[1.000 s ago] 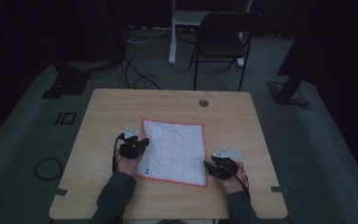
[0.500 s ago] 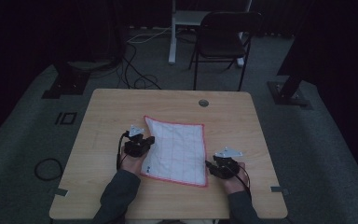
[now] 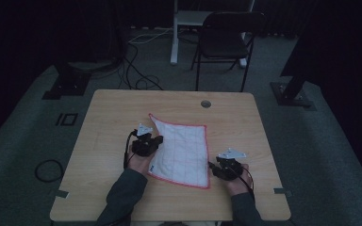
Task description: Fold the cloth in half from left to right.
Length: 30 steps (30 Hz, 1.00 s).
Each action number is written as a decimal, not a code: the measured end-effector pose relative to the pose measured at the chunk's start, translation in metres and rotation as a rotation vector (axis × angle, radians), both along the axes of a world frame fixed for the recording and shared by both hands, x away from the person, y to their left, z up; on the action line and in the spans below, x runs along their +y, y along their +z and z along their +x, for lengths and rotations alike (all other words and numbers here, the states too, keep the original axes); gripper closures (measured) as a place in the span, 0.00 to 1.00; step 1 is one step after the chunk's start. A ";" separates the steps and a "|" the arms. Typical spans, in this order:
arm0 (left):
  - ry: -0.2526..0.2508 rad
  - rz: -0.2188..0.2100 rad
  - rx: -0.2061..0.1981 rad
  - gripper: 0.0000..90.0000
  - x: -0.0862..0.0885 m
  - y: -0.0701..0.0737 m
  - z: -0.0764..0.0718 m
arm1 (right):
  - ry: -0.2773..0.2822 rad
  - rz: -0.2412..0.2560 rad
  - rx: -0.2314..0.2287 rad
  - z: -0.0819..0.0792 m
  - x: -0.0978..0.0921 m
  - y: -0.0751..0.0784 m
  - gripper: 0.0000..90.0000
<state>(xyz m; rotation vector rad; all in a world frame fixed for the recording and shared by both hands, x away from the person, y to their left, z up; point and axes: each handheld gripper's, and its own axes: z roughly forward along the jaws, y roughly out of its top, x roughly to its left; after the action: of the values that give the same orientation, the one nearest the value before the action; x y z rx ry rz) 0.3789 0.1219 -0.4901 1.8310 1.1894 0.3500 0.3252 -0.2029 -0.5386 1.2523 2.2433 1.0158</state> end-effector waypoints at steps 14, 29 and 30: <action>-0.052 0.001 -0.011 0.99 -0.022 0.006 0.000 | -0.008 0.005 0.000 0.000 -0.002 0.000 0.62; -0.109 0.004 -0.012 0.99 -0.042 0.009 0.000 | -0.012 0.004 0.001 0.001 -0.004 0.000 0.62; -0.116 0.003 -0.006 0.99 -0.044 0.009 0.001 | -0.012 0.005 0.001 0.001 -0.004 0.000 0.62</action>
<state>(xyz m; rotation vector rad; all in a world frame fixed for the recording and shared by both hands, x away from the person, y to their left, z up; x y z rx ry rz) 0.3799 0.0781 -0.4814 1.8912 1.0741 0.2912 0.3259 -0.2064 -0.5390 1.2674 2.2323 1.0167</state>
